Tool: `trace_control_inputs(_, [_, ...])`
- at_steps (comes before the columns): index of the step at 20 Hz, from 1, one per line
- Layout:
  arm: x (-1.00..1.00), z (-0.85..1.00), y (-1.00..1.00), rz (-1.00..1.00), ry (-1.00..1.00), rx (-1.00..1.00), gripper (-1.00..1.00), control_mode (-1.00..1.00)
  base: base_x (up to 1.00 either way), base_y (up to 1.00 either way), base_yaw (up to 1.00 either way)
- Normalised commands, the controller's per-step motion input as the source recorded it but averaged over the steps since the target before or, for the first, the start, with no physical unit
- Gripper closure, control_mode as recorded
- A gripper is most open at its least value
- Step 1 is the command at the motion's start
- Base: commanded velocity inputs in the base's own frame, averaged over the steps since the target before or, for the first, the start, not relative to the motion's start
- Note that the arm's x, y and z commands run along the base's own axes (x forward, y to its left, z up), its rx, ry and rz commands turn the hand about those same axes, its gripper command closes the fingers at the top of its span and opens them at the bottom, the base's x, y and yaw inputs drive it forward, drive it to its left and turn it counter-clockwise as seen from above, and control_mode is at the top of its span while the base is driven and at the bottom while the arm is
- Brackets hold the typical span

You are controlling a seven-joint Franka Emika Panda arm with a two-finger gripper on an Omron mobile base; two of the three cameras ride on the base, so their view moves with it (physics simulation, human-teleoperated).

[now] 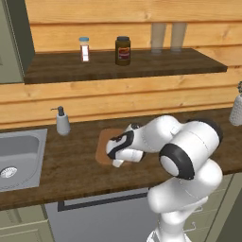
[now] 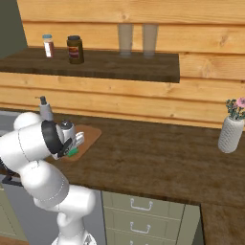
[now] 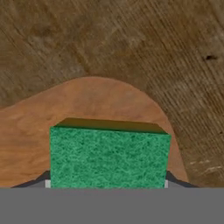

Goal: Pick up the sponge from the counter and clean the cutting board by briefly scrubbing or pressing down on the cutting board. Once finished, release the sponge.

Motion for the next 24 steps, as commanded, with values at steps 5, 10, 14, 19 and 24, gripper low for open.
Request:
trace_control_inputs(5, [0.10,-0.53,-0.47,-0.14,0.00,0.00,1.00,-1.00,0.00,0.00,0.00])
trace_control_inputs(10, [0.67,-0.32,-0.05,-0.02,-0.05,0.00,1.00,-1.00,0.00,0.00,0.00])
trace_control_inputs(14, [0.76,-0.23,0.00,0.00,-0.01,0.00,1.00,-1.00,0.00,0.00,0.00])
trace_control_inputs(19, [0.39,-0.68,0.00,0.00,-0.12,0.00,1.00,-1.00,0.00,0.00,0.00])
trace_control_inputs(24, [0.47,-0.66,-0.24,0.00,-0.22,0.03,1.00,-1.00,0.00,0.00,0.00])
